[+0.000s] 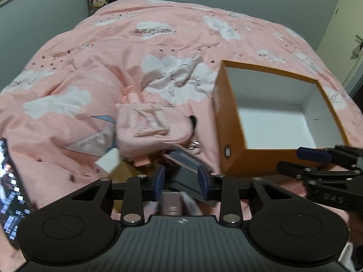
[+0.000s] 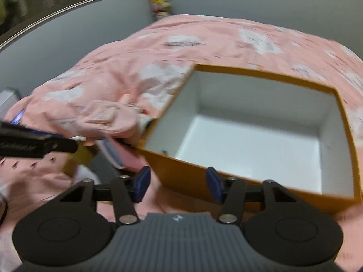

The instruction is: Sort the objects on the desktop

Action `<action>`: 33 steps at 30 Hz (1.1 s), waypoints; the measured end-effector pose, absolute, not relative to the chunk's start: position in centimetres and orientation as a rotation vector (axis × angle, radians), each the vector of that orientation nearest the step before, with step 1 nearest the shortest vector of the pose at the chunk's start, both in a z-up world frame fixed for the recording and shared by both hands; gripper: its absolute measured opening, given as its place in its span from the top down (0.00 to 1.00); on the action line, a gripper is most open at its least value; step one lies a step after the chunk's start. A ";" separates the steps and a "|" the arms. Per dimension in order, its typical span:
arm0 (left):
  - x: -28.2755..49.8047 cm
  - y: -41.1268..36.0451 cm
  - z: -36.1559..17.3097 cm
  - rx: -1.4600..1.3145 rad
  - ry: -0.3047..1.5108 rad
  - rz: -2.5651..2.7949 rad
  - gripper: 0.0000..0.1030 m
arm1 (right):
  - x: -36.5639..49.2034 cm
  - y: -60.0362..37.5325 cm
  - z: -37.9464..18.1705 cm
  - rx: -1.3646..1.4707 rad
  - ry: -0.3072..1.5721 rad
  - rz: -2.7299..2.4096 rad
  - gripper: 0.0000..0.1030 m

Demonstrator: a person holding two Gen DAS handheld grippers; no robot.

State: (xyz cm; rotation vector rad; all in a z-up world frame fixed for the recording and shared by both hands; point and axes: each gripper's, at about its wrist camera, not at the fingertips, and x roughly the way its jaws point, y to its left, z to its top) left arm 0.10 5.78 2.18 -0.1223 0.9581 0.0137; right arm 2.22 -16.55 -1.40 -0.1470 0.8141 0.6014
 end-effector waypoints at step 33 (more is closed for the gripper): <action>8.0 8.4 -3.5 -0.418 1.168 0.032 0.50 | 10.2 -6.0 -1.4 -0.582 0.779 0.909 0.70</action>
